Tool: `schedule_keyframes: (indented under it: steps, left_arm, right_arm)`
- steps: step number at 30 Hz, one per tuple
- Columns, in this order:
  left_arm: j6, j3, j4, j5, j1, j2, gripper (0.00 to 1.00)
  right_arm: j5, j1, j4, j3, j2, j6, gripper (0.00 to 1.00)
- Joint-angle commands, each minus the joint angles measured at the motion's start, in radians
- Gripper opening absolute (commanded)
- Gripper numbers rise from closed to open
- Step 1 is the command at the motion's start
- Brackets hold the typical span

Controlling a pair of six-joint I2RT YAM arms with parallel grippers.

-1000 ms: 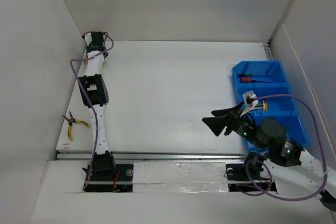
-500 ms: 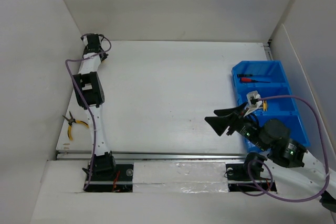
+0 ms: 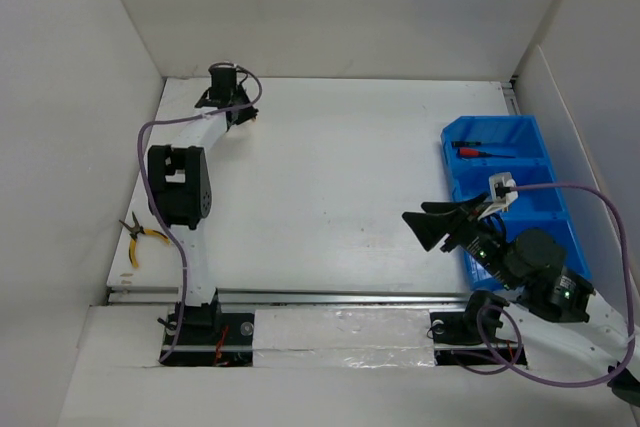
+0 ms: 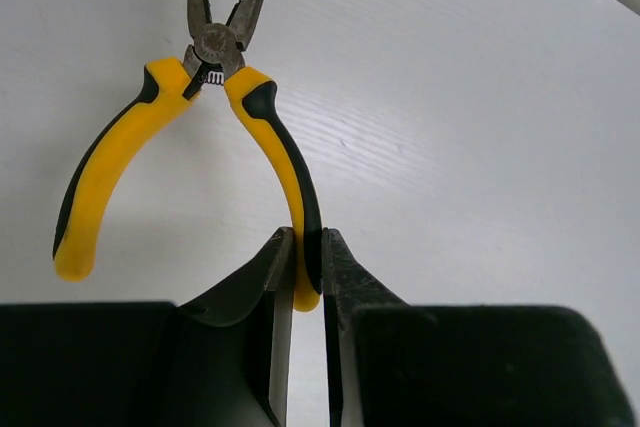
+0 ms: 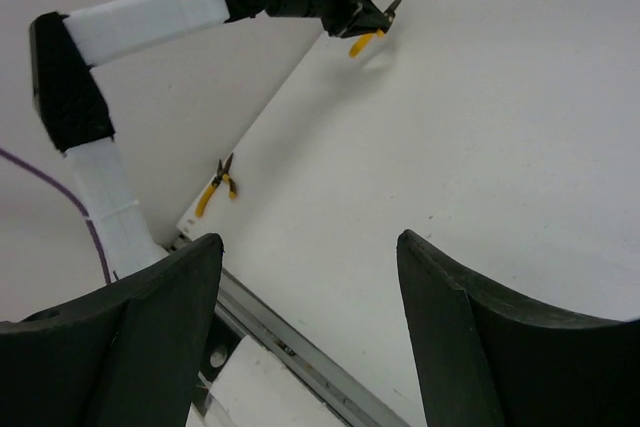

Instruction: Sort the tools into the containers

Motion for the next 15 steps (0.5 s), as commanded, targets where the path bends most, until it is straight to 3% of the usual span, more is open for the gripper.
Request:
schedule_keyframes:
  steps: [1, 5, 9, 15]
  left_arm:
    - [-0.014, -0.116, 0.165, 0.026, -0.012, -0.196, 0.00]
    - [-0.037, -0.407, 0.351, 0.069, -0.084, -0.338, 0.00]
    - [-0.028, -0.566, 0.425, 0.044, -0.181, -0.450, 0.00]
    - [-0.011, -0.760, 0.480, 0.000, -0.333, -0.669, 0.00]
  right_arm:
    - [0.088, 0.005, -0.009, 0.044, -0.016, -0.005, 0.75]
    - [0.105, 0.005, -0.008, 0.055, -0.004, -0.003, 0.76]
    - [0.059, 0.005, -0.014, 0.109, 0.085, 0.058, 0.77]
    - [0.095, -0.021, -0.012, 0.253, 0.357, 0.095, 0.84]
